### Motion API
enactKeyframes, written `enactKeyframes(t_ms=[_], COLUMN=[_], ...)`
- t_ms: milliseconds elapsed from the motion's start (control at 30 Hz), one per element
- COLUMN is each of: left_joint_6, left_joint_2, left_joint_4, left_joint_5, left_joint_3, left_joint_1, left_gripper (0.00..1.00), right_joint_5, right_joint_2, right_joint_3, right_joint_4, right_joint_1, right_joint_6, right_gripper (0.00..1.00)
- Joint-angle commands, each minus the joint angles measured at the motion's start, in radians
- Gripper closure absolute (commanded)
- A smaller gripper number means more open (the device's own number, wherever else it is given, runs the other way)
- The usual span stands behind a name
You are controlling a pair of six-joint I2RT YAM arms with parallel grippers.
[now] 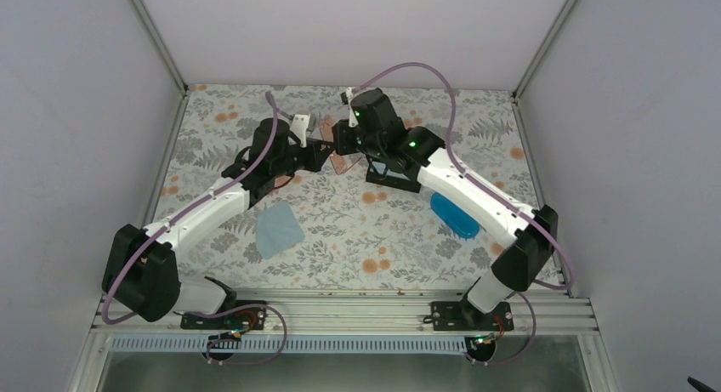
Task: Organize the sunglasses
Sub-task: Fold the sunglasses.
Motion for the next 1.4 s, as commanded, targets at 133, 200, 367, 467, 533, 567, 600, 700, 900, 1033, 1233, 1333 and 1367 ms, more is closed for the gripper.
enactKeyframes(t_ms=[133, 200, 367, 467, 533, 567, 600, 700, 900, 1033, 1233, 1333, 1367], left_joint_6=[-0.02, -0.018, -0.011, -0.015, -0.02, -0.022, -0.024, -0.041, -0.101, -0.142, -0.174, -0.176, -0.171], left_joint_2=[-0.014, -0.013, -0.021, -0.02, -0.017, -0.016, -0.014, -0.016, -0.005, -0.003, -0.007, -0.004, -0.004], left_joint_4=[0.034, 0.036, 0.052, 0.056, 0.055, 0.053, 0.047, 0.022, -0.084, -0.115, -0.124, -0.105, -0.097], left_joint_5=[-0.017, -0.005, 0.017, 0.021, 0.01, 0.004, -0.002, -0.051, -0.231, -0.239, -0.162, -0.093, -0.065], left_joint_3=[0.005, 0.007, 0.01, 0.012, 0.012, 0.013, 0.014, 0.015, 0.044, 0.052, 0.06, 0.061, 0.062], left_joint_1=[-0.002, -0.003, -0.002, -0.002, -0.003, -0.003, -0.003, -0.004, 0.001, 0.007, 0.014, 0.016, 0.017], left_gripper=[0.98, 0.98, 0.98, 0.98, 0.98, 0.98, 0.98, 0.98, 0.98, 0.98, 0.98, 0.98, 0.98], right_joint_5=[0.206, 0.209, 0.131, 0.021, -0.026, -0.024, -0.01, 0.08, 0.013, 0.131, 0.166, 0.084, 0.06], right_joint_2=[-0.049, -0.003, 0.087, 0.087, 0.069, 0.056, 0.046, -0.021, -0.241, -0.314, -0.329, -0.266, -0.245], right_joint_3=[-0.009, 0.025, 0.054, 0.047, 0.031, 0.021, 0.015, -0.017, -0.245, -0.376, -0.518, -0.486, -0.471], right_joint_4=[0.001, -0.042, -0.07, -0.044, -0.015, -0.005, -0.001, 0.022, 0.192, 0.165, 0.185, 0.213, 0.227], right_joint_1=[-0.004, -0.004, -0.004, -0.003, -0.002, -0.002, -0.002, -0.003, -0.005, -0.008, -0.012, -0.013, -0.014], right_joint_6=[0.028, 0.029, 0.001, -0.047, -0.065, -0.064, -0.063, -0.035, -0.056, 0.016, 0.117, 0.11, 0.099], right_gripper=[0.94, 0.95, 0.96, 0.96, 0.96, 0.96, 0.96, 0.96, 0.91, 0.9, 0.9, 0.92, 0.93])
